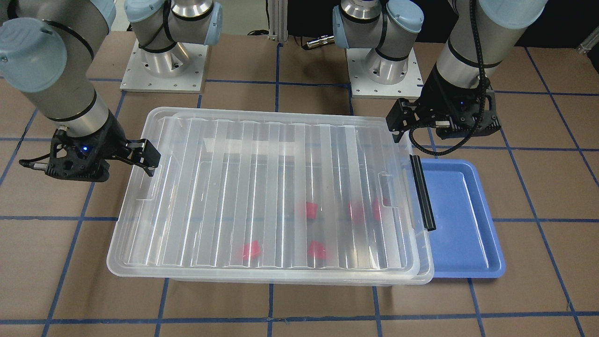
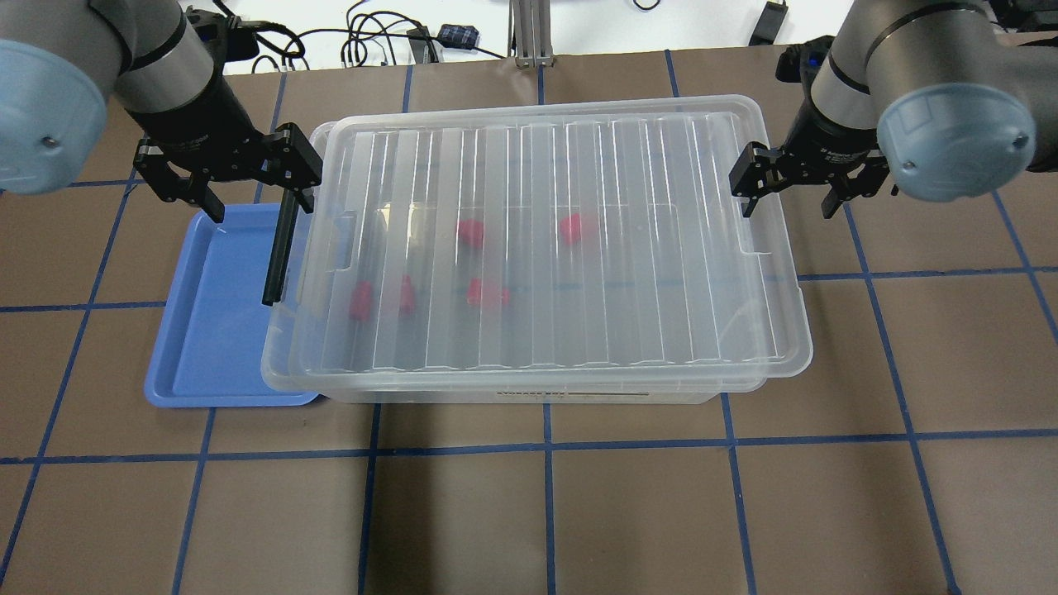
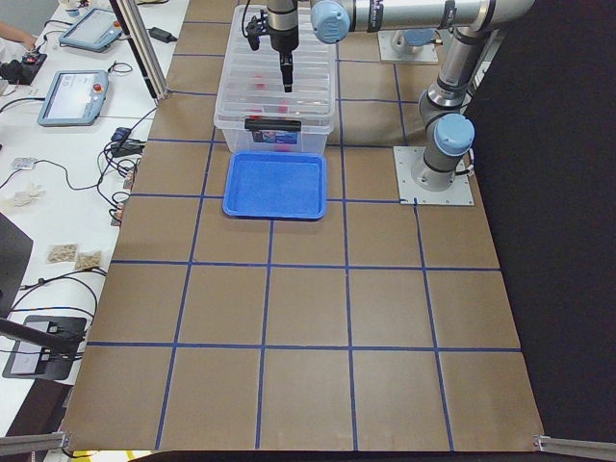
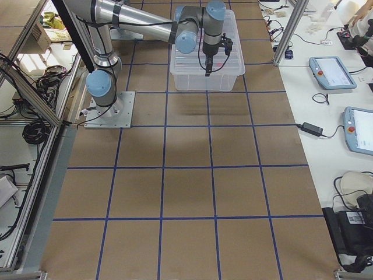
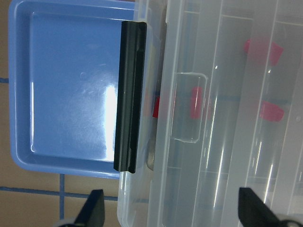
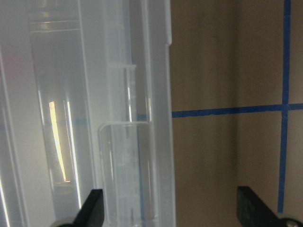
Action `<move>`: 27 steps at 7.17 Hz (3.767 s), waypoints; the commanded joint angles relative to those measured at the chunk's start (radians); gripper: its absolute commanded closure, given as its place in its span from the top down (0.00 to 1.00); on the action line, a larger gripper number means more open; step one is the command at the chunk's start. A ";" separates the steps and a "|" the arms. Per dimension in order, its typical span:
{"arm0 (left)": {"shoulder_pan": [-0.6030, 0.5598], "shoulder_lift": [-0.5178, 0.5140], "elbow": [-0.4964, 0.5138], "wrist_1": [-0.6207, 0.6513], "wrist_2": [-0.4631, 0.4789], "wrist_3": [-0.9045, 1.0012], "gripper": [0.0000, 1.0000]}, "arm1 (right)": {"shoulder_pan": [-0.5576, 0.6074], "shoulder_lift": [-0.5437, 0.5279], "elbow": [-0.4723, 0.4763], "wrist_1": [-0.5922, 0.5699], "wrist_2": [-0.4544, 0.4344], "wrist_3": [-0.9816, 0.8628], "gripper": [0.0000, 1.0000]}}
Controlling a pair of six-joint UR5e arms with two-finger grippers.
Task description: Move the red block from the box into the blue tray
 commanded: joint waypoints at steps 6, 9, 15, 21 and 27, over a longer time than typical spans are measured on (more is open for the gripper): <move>-0.002 -0.006 -0.001 0.004 -0.003 0.002 1.00 | -0.063 0.029 0.055 -0.113 -0.024 -0.041 1.00; 0.012 -0.006 0.002 0.007 -0.012 0.008 1.00 | -0.119 0.029 0.056 -0.116 -0.024 -0.105 1.00; 0.014 -0.027 0.009 0.008 -0.010 0.002 1.00 | -0.295 0.029 0.049 -0.128 -0.032 -0.316 1.00; -0.081 -0.091 -0.024 0.088 -0.003 -0.046 1.00 | -0.416 0.029 0.044 -0.126 -0.032 -0.419 1.00; -0.100 -0.141 -0.179 0.206 -0.013 -0.083 0.71 | -0.421 0.029 0.041 -0.126 -0.038 -0.424 1.00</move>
